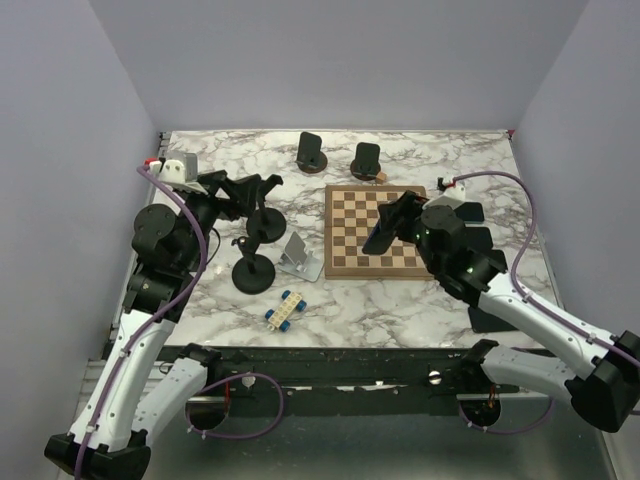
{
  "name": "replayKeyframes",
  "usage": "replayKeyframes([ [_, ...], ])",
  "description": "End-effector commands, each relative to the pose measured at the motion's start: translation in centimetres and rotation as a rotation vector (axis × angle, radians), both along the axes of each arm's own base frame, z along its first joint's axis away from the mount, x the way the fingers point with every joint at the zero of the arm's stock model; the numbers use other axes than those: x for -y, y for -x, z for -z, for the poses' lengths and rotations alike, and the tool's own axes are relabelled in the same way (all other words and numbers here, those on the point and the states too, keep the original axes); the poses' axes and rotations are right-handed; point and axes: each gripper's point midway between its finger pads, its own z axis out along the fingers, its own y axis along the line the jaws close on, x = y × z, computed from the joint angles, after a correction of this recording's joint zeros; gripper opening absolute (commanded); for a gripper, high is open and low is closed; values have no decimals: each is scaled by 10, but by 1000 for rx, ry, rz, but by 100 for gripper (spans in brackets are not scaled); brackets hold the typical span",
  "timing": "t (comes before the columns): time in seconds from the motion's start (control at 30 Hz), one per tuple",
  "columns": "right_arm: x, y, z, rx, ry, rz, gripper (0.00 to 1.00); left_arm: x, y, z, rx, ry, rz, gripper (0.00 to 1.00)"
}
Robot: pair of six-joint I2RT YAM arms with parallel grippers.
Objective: Remove the phone from the phone stand
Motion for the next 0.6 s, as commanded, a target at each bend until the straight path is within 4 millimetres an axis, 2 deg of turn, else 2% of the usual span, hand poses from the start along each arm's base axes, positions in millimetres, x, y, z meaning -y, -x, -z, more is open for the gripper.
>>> replayKeyframes([
  [0.0, 42, -8, -27, 31, -6, 216, 1, -8, -1, -6, 27, -7, -48, 86],
  [0.03, 52, -14, -31, 28, -5, 259, 1, -9, -1, -6, 27, -6, -52, 86],
  [0.13, 81, -36, -26, -33, 8, 364, 1, -11, -3, -3, 21, -14, -68, 86],
  [0.27, 125, -81, -12, -156, -109, 455, 1, -16, -5, -2, 17, -19, -99, 86],
  [0.4, 157, -121, 23, -334, -304, 565, 1, -17, -5, -3, 22, -20, -103, 86],
  [0.53, 179, -156, 53, -465, -429, 664, 1, -16, -5, -2, 24, -20, -101, 86],
  [0.57, 178, -165, 62, -498, -464, 652, 1, -15, -6, -2, 25, -18, -99, 86],
])
